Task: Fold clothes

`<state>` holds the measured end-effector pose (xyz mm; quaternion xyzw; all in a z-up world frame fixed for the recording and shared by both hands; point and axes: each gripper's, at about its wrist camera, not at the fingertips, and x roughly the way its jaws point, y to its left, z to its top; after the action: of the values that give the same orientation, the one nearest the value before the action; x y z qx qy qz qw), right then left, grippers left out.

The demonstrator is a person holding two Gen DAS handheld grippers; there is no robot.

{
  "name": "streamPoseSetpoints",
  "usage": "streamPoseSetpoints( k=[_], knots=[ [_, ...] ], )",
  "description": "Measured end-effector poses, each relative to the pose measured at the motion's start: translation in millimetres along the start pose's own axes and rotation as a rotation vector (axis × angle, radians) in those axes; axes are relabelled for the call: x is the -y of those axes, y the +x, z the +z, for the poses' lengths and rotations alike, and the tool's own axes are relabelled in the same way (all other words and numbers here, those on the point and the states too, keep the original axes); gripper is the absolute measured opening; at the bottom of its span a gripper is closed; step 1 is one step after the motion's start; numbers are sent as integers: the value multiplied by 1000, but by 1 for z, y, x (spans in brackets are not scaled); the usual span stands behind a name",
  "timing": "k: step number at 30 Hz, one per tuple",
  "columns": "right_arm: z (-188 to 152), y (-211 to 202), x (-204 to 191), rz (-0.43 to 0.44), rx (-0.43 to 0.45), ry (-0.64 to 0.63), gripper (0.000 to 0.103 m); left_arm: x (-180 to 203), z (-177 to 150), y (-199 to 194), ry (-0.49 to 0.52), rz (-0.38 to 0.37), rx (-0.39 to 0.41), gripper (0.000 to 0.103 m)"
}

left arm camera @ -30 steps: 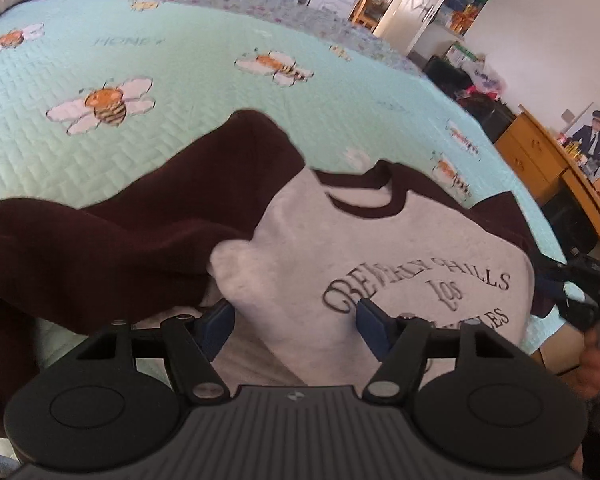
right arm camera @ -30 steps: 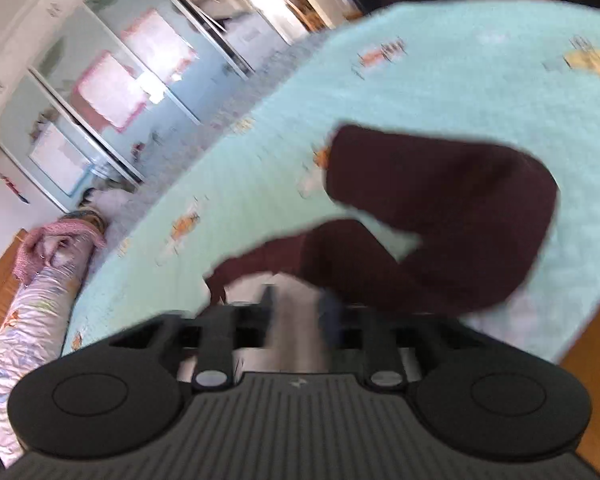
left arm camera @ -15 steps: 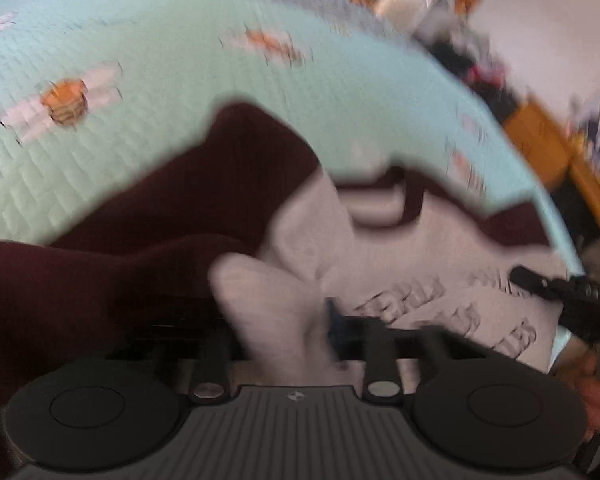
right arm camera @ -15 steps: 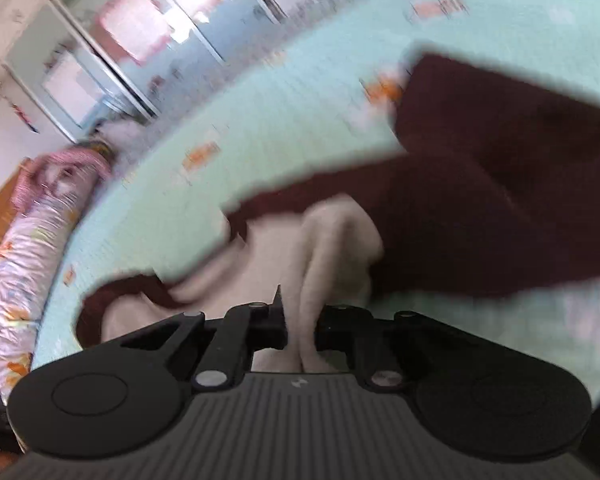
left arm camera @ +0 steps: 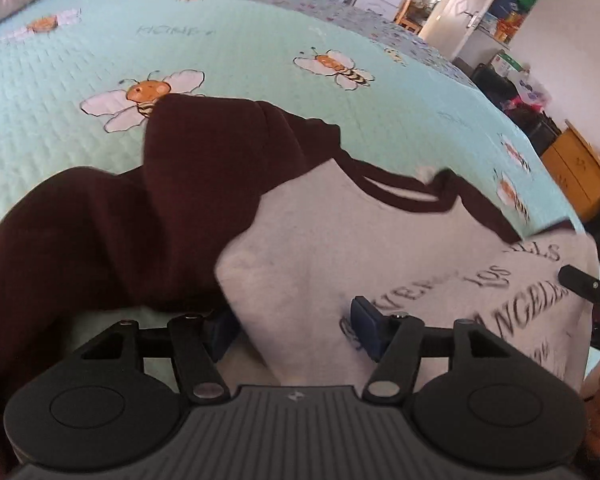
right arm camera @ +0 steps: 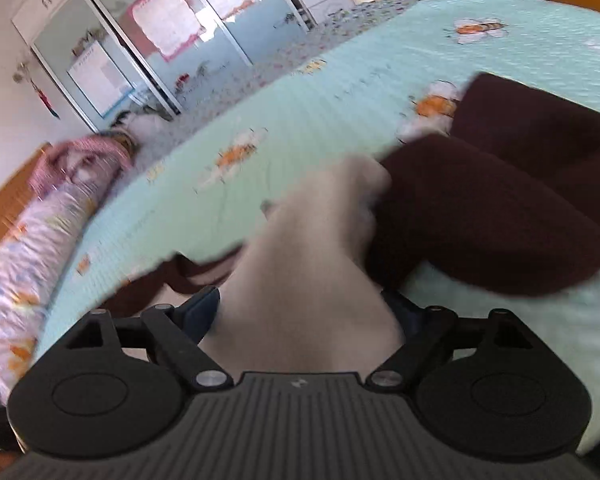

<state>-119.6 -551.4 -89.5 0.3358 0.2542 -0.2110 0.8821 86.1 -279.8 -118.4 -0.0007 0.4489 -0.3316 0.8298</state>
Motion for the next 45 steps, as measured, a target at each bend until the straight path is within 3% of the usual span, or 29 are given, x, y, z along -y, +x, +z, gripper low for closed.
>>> streamPoseSetpoints(
  k=[5,8,11,12,14,15,19,20,22,23,24,26,27,28,31,34,38,40,43,45],
  knots=[
    [-17,-51,-8,-61,62,-103,88,25,1,-39,115,16,22,74],
    [-23,-71,-33,3,86,-176,90,45,-7,-46,177,23,27,80],
    [-41,-57,-61,92,-22,-282,94,60,-23,-34,220,23,-33,82],
    [-49,-42,-68,85,-91,-322,94,62,-29,-27,231,23,-69,83],
    [-62,-15,-72,-6,-194,-362,93,63,-40,-13,238,32,-141,81],
    [-66,-2,-68,-39,-232,-367,94,61,-43,-7,224,38,-162,82],
    [-61,19,-37,-1,-274,-258,93,59,-42,2,202,17,-174,88],
    [-59,17,-35,9,-266,-253,91,60,-42,4,207,18,-173,89],
    [-57,14,-36,29,-250,-270,75,64,-41,13,228,25,-169,92],
    [-57,12,-37,45,-244,-276,56,67,-41,16,239,29,-163,93],
    [-55,13,-37,68,-245,-266,39,69,-39,18,250,32,-151,90],
    [-48,17,-41,75,-237,-267,30,74,-32,16,269,18,-119,71],
    [-44,18,-45,74,-225,-280,27,76,-27,13,271,6,-101,49],
    [-40,18,-50,76,-207,-290,26,77,-21,9,269,-7,-79,37],
    [-26,6,-66,116,-132,-306,23,78,-3,-2,264,-42,-12,30],
    [-7,-6,-84,155,-37,-329,22,79,18,-17,257,-56,72,30],
    [16,-8,-93,183,42,-318,25,75,43,-27,237,-42,125,39],
    [20,5,-87,171,22,-280,43,72,43,-15,250,-3,64,63],
    [12,22,-73,99,-70,-232,50,61,22,4,239,23,-40,71],
    [1,17,-61,111,-89,-212,52,55,5,6,230,10,-64,75]
  ],
)
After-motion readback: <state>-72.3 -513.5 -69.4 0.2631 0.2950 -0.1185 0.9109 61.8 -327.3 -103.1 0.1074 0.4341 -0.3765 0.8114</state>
